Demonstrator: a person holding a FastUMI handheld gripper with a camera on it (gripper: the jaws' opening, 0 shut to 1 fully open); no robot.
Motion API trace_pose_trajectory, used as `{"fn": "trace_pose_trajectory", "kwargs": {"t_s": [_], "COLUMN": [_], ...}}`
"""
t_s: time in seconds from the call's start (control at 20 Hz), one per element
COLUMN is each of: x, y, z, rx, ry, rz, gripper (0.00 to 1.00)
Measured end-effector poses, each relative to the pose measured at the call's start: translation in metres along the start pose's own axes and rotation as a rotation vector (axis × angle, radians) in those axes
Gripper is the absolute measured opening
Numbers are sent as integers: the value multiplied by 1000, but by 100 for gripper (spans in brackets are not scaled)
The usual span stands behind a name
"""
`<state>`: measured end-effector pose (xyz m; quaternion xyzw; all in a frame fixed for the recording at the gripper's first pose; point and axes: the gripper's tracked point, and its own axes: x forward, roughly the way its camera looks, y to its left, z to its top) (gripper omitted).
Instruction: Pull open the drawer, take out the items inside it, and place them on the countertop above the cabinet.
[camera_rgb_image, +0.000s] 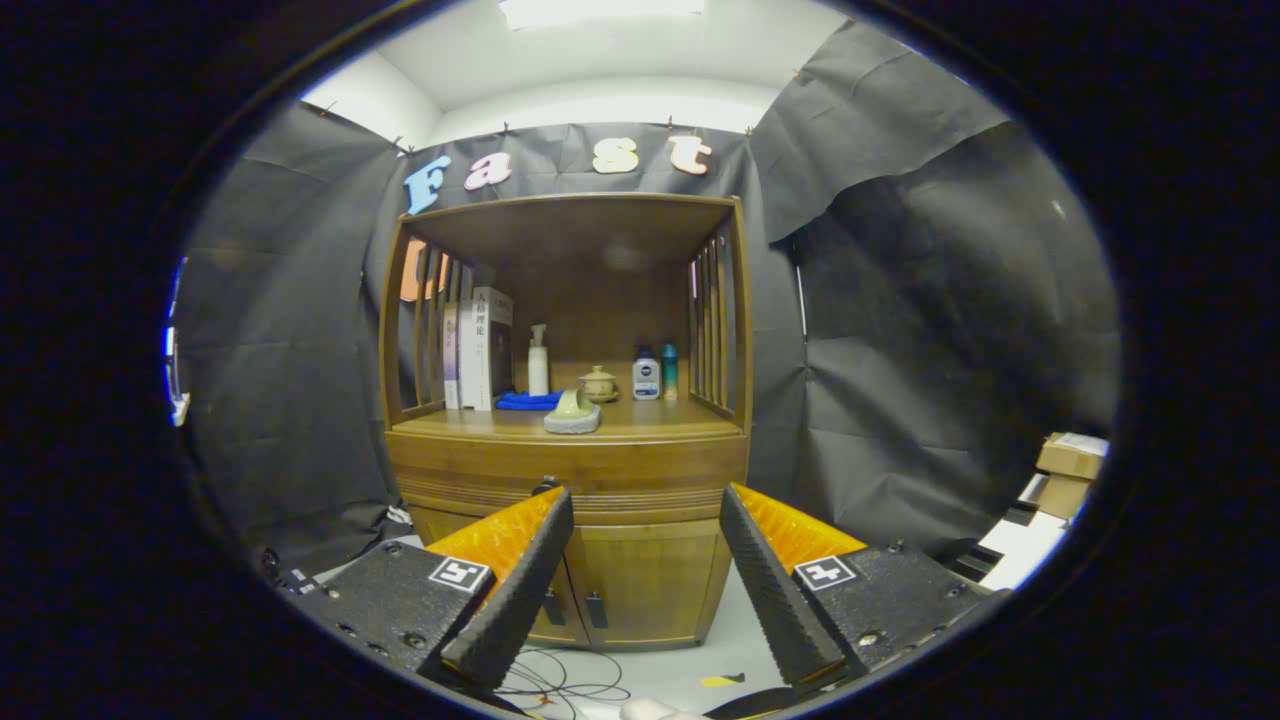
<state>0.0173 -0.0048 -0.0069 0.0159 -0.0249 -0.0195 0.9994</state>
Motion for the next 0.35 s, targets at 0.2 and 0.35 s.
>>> {"fn": "trace_pose_trajectory", "kwargs": {"t_s": [0.2, 0.35], "x": [0, 1], "y": [0, -2], "z": [-1, -4], "rx": [-5, -4], "ry": [3, 10], "rz": [-2, -5], "gripper": [96, 96]}}
